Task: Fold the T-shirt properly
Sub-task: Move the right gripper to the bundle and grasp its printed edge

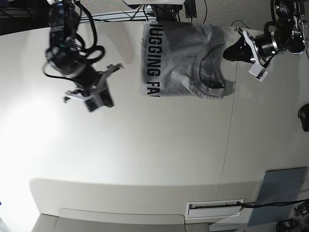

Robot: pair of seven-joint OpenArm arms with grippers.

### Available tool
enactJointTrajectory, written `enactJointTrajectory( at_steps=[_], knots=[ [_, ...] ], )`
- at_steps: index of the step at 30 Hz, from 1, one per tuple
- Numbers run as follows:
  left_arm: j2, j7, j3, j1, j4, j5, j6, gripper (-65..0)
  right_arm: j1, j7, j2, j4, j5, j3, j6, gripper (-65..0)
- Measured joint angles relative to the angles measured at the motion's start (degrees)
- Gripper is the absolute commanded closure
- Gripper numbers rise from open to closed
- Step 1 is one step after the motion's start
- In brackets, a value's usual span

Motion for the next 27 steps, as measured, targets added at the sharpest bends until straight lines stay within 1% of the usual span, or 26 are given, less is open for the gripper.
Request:
enactJointTrajectory(
  at_steps=[3, 6, 8, 10, 12, 13, 17, 19, 20, 22, 23, 25, 27],
  knots=[
    [0.1, -0.3, 1.8, 0.0, 0.0, 4.7, 0.0, 0.0, 2.8, 0.2, -2.5, -6.0, -2.4, -5.4, -0.3, 0.0],
    [0.0, -3.6, 3.8, 0.0, 0.0, 10.3, 0.0, 0.0, 5.3, 0.2, -4.6, -11.8, -3.0, -10.1, -0.1, 0.0],
    [0.0, -6.2, 5.0, 0.0, 0.0, 13.2, 0.0, 0.0, 6.5, 0.3, -5.0, -14.4, -3.7, -12.9, 0.2, 0.0],
    [0.0, -8.5, 5.9, 0.0, 0.0, 16.0, 0.0, 0.0, 7.6, 0.4, -4.9, -16.7, -5.3, -15.3, -0.2, 0.0],
    [0.0, -10.7, 6.9, 0.0, 0.0, 19.5, 0.0, 0.0, 8.6, 0.5, -4.7, -18.8, -7.0, -17.2, -1.5, 0.0],
    [0.0, -11.8, 7.5, 0.0, -0.2, 20.8, 0.0, 0.0, 8.9, 0.6, -4.7, -19.6, -7.7, -17.9, -2.8, 0.0],
    [0.0, -16.9, 11.5, -0.5, -2.4, 25.7, 0.0, 0.0, 8.8, 0.9, -4.7, -20.9, -11.8, -18.6, -4.6, 0.0],
    [0.0, -19.7, 14.0, -1.2, -4.1, 28.0, 0.0, 0.0, 8.8, 1.1, -4.4, -20.9, -13.8, -18.6, -6.1, 0.0],
    [0.0, -20.9, 15.2, -1.8, -4.9, 29.0, 0.2, 0.0, 8.7, 1.4, -3.9, -20.9, -14.9, -18.6, -8.0, 0.0],
    [0.0, -23.0, 17.2, -3.2, -6.3, 30.4, 1.7, 0.0, 8.6, 1.1, -2.2, -20.9, -17.8, -18.5, -10.5, 0.0],
    [0.0, -23.0, 18.0, -4.2, -6.9, 30.4, 1.7, 0.0, 8.6, 1.0, -1.2, -21.0, -17.8, -17.7, -11.2, 0.0],
    [0.0, -23.0, 19.6, -6.1, -8.0, 30.4, 1.7, 0.0, 8.4, 0.9, 0.2, -21.0, -17.8, -15.8, -11.2, 0.0],
    [0.0, -22.9, 20.7, -7.7, -8.3, 30.4, 1.7, 0.0, 8.4, 0.9, 0.6, -21.0, -17.8, -13.7, -11.4, 0.0]
  ],
)
